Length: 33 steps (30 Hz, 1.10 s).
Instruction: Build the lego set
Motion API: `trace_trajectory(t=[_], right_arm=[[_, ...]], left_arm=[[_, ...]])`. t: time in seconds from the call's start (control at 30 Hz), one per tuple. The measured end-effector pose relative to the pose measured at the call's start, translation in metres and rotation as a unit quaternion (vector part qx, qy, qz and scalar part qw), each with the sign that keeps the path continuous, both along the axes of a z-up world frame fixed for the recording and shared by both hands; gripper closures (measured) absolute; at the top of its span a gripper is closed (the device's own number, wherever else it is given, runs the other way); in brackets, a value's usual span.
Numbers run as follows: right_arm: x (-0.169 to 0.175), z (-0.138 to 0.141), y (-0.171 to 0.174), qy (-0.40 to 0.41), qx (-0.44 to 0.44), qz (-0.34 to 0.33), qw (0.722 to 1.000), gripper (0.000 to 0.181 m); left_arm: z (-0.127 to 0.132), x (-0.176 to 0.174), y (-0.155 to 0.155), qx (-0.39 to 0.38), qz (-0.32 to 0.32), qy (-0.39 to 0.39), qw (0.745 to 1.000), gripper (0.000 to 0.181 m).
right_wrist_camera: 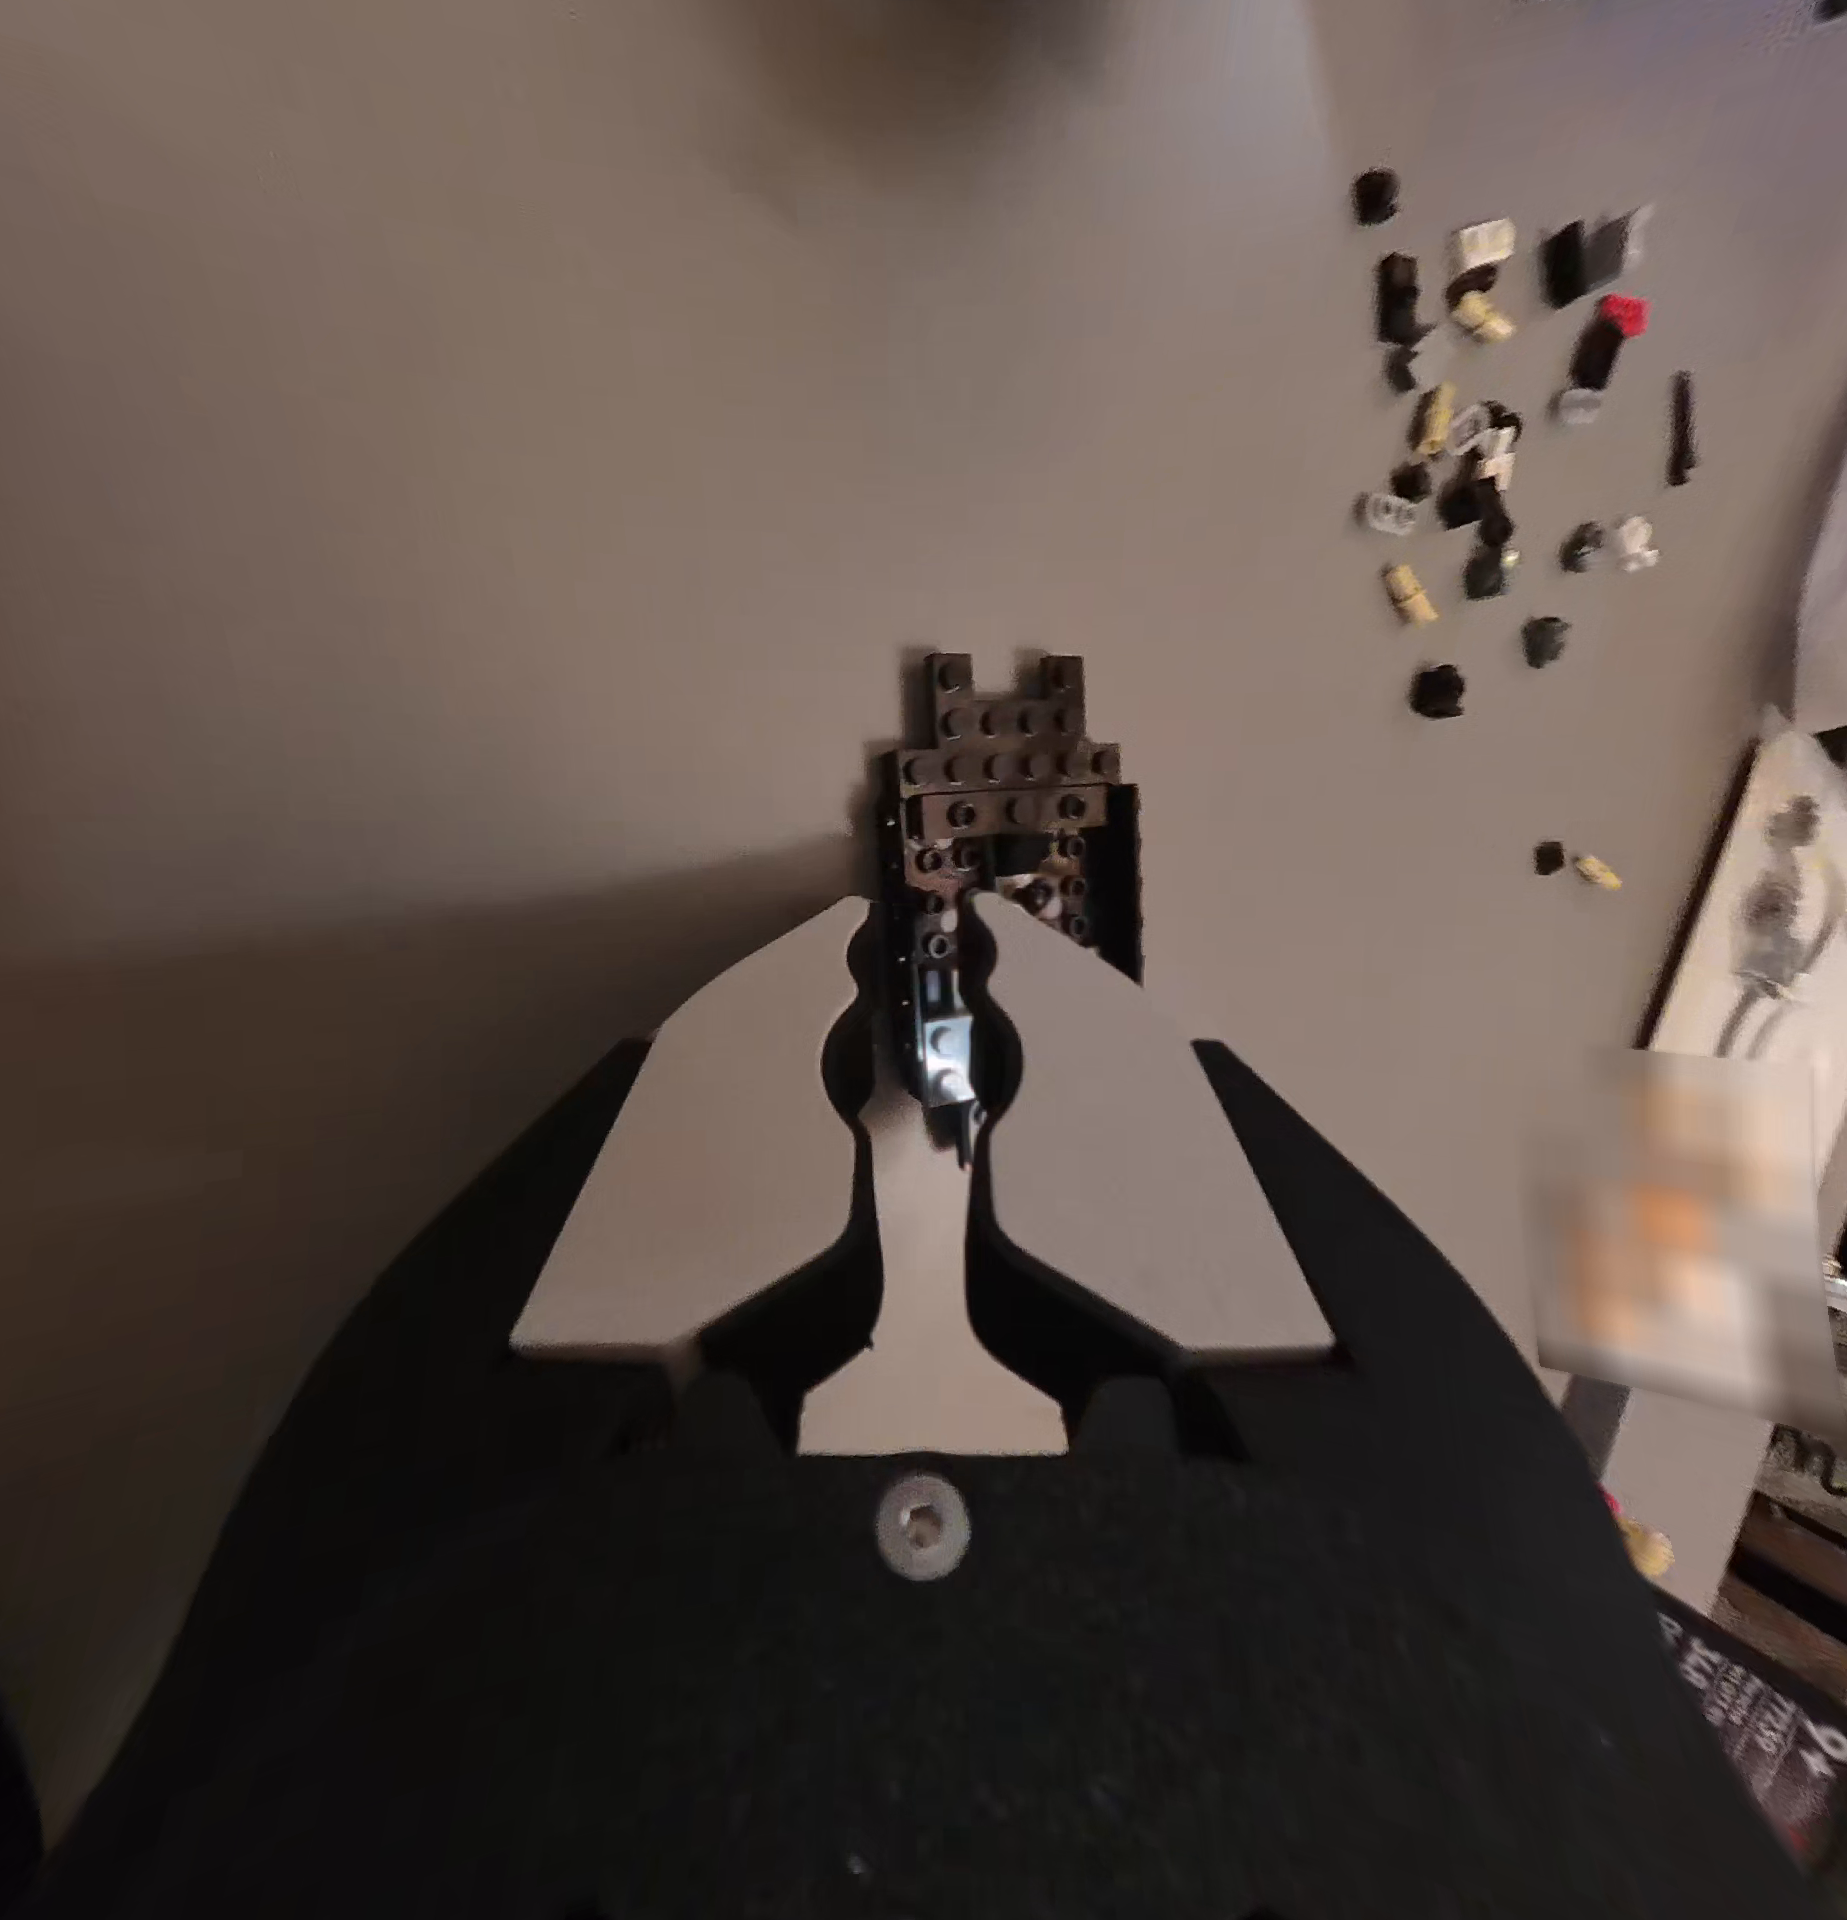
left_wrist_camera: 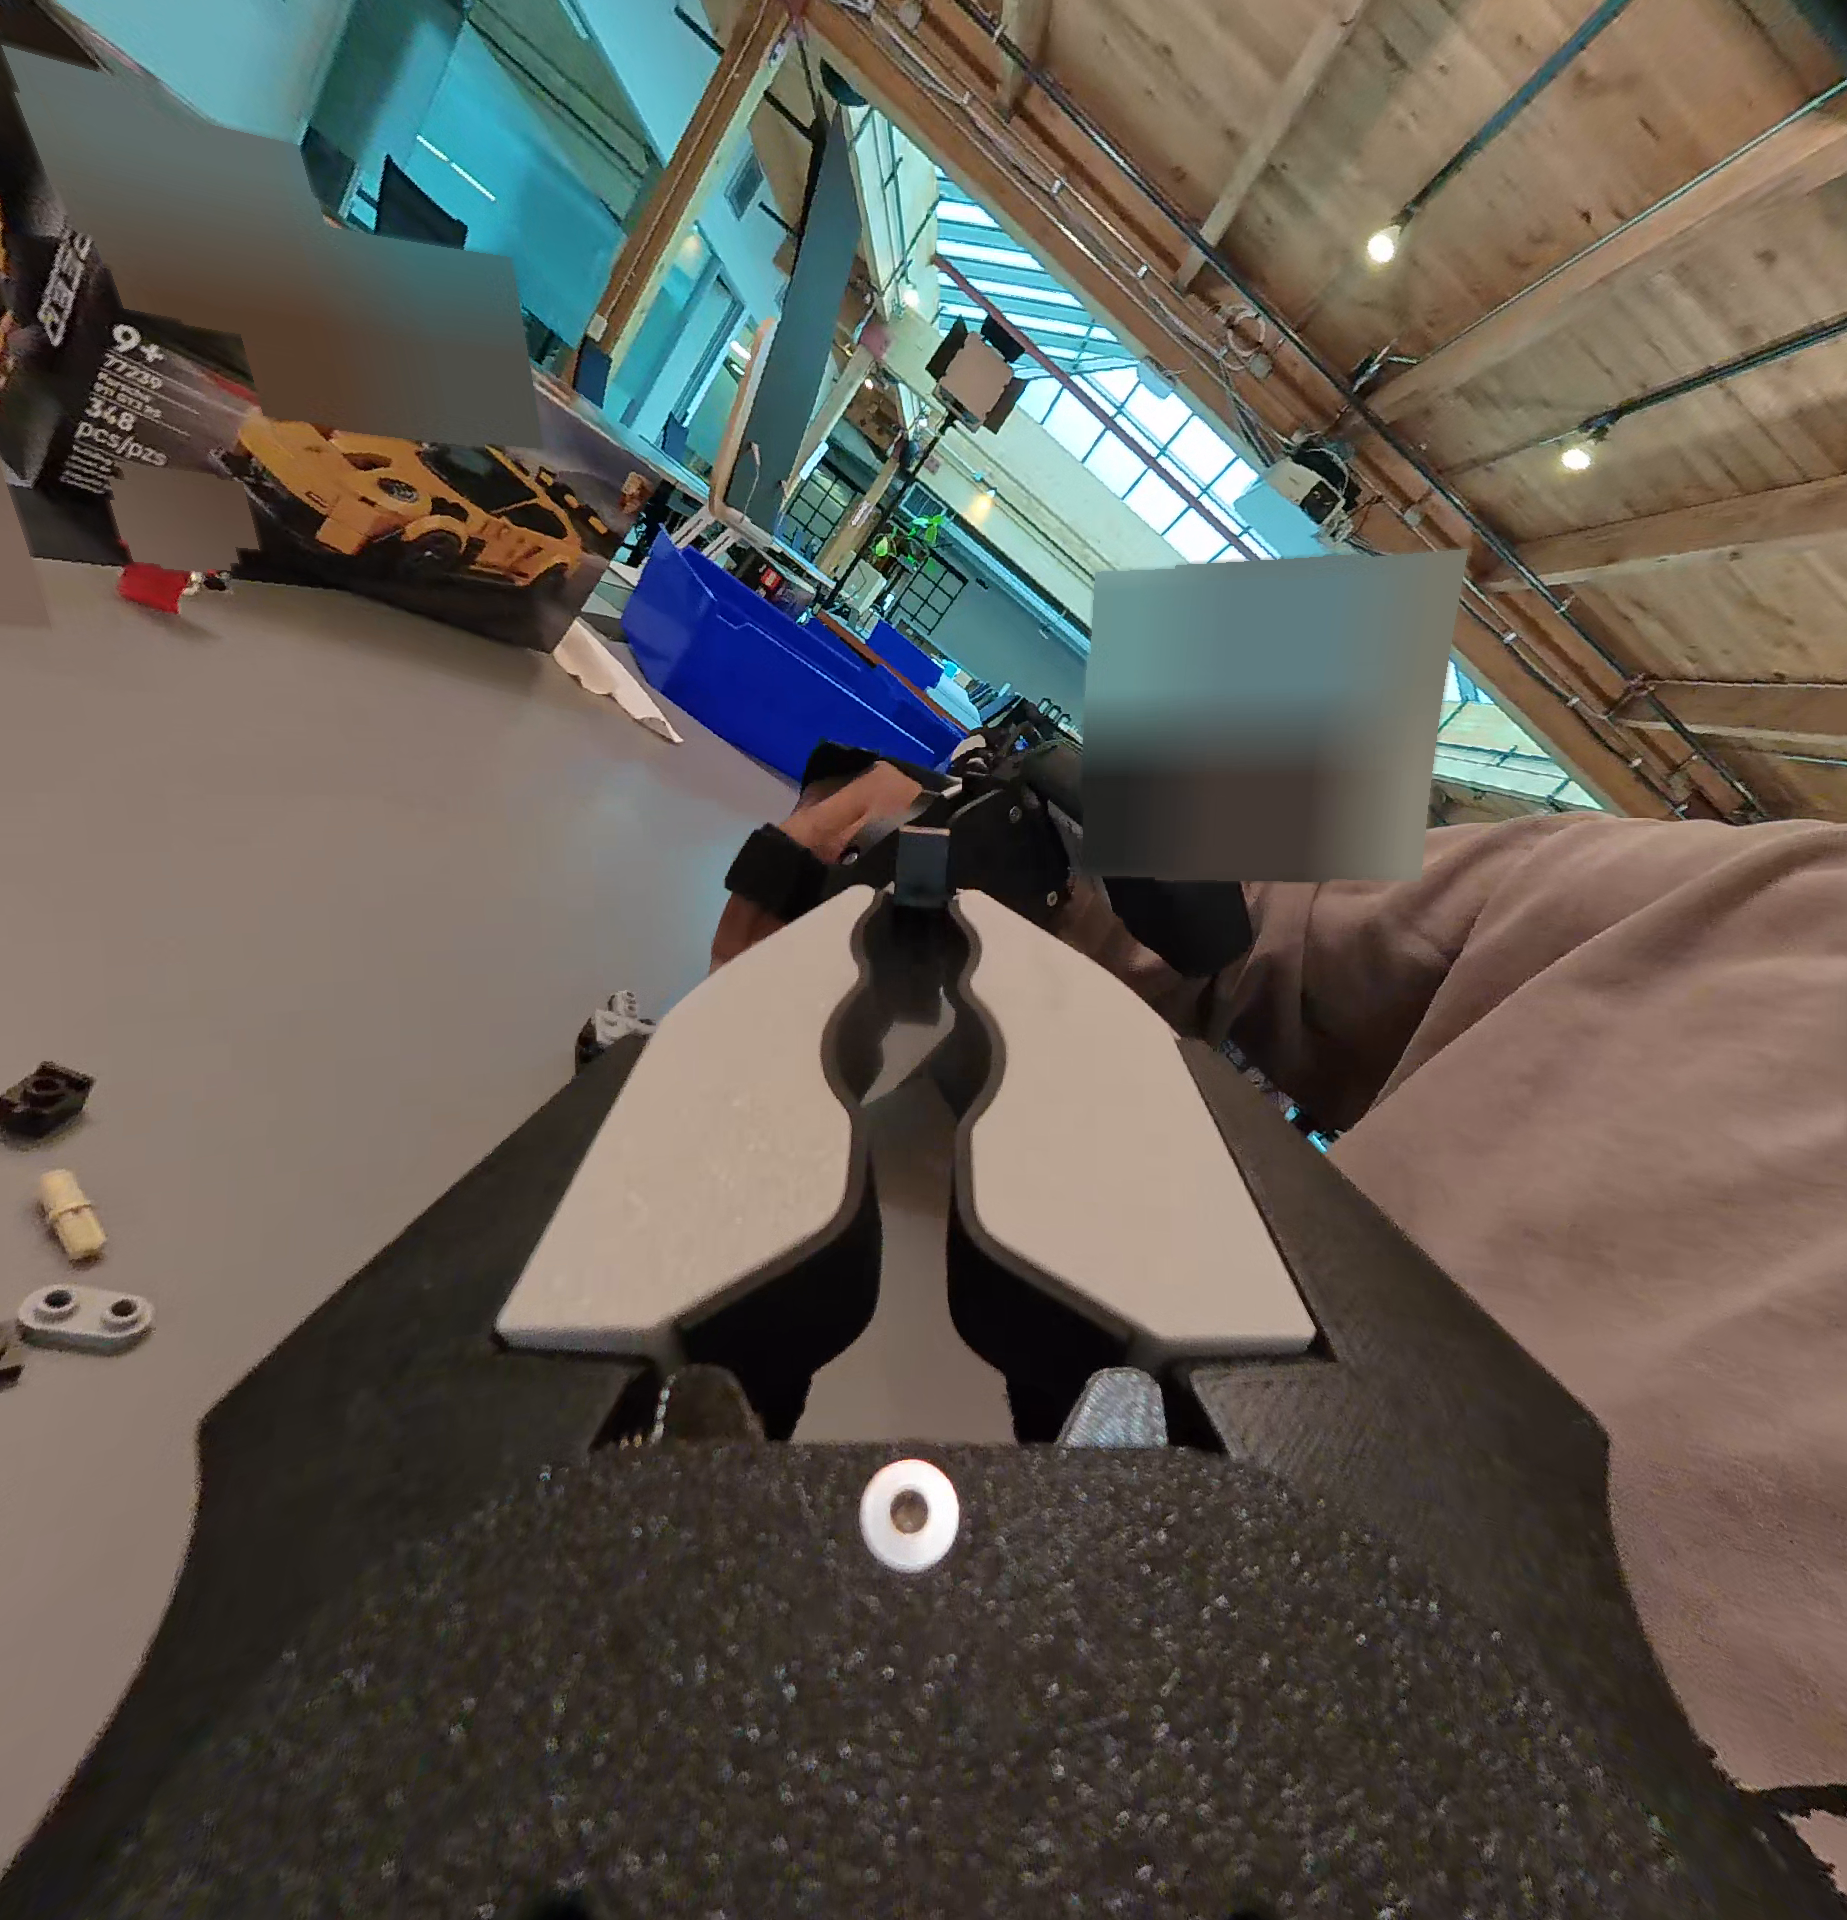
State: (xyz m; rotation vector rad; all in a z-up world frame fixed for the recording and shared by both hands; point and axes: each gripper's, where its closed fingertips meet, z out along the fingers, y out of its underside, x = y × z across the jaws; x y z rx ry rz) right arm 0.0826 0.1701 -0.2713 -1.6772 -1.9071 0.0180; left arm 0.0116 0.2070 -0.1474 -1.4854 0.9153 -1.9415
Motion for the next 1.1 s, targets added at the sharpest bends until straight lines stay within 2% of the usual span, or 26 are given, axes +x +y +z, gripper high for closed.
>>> trace_trajectory(t=[0.07,0.17,0.33,0.43,0.57,0.67,0.83,0.97,1.03,1.1], right_arm=[[0.000,-0.003,-0.001,-0.006,-0.014,0.002,1.000,0.177],[0.001,-0.002,-0.004,-0.012,-0.037,-0.007,0.999,0.178],[0.003,0.015,-0.019,0.033,-0.101,-0.052,0.993,0.179],[0.005,0.023,-0.032,0.047,-0.124,-0.080,0.988,0.179],[0.007,0.023,-0.047,0.050,-0.128,-0.094,0.986,0.179],[0.007,0.024,-0.053,0.057,-0.127,-0.103,0.985,0.179],[0.006,0.025,-0.058,0.076,-0.137,-0.110,0.982,0.179],[-0.001,0.039,-0.064,0.116,-0.169,-0.103,0.973,0.179],[-0.016,0.061,-0.076,0.190,-0.236,-0.080,0.950,0.179],[-0.032,0.092,-0.088,0.273,-0.310,-0.038,0.910,0.179]], left_arm=[[-0.005,0.001,0.002,-0.006,-0.001,0.012,1.000,0.172],[-0.018,0.004,0.003,-0.022,-0.011,0.049,0.999,0.172],[-0.056,0.013,-0.019,-0.077,-0.086,0.143,0.983,0.172],[-0.070,0.017,-0.031,-0.064,-0.109,0.184,0.975,0.173],[-0.094,0.018,-0.035,-0.026,-0.100,0.263,0.959,0.173],[-0.101,0.015,-0.034,0.008,-0.090,0.294,0.951,0.172],[-0.100,0.011,-0.032,0.065,-0.081,0.301,0.948,0.154],[-0.095,0.008,-0.023,0.165,-0.056,0.299,0.938,0.147],[-0.079,0.011,-0.032,0.225,-0.064,0.249,0.940,0.149],[-0.052,0.016,-0.055,0.271,-0.090,0.160,0.945,0.147]])
